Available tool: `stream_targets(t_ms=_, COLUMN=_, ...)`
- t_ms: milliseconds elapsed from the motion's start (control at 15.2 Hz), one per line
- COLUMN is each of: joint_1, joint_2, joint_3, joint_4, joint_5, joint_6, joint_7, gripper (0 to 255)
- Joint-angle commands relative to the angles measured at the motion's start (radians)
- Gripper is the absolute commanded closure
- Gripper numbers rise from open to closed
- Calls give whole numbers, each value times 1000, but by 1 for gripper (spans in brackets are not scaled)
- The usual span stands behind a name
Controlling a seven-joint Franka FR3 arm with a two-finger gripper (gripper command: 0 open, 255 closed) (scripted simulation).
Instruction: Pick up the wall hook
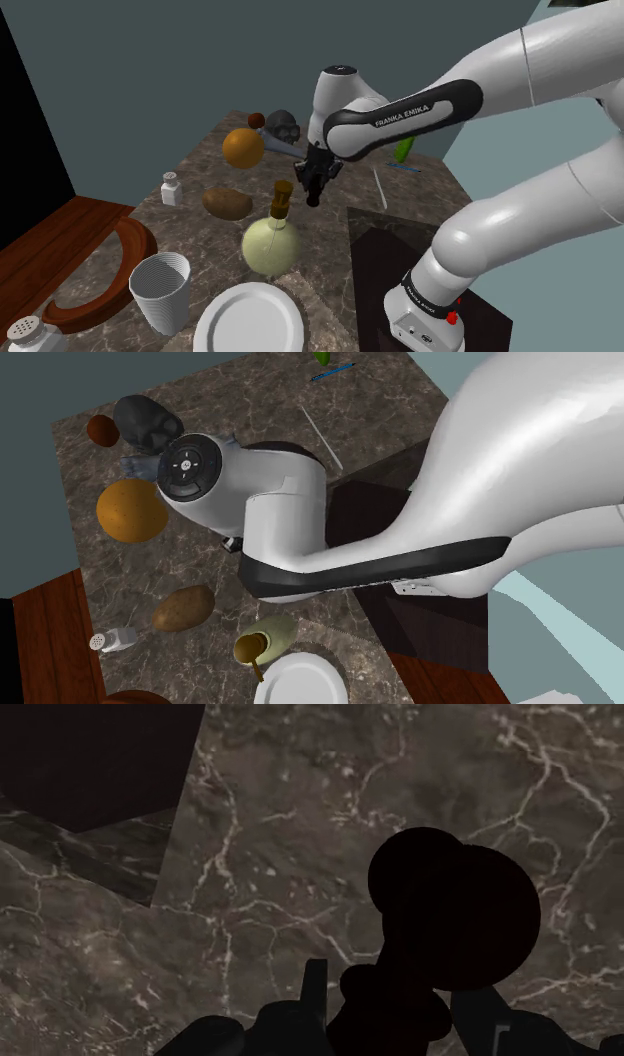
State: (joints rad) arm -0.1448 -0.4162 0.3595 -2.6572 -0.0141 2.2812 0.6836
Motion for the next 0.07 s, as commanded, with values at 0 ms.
stream_targets(t_ms=0, joint_1=1, joint_2=-8, joint_3=-3, joint_4=4, joint_5=2, joint_6=-12, joint_7=-4, gripper=255)
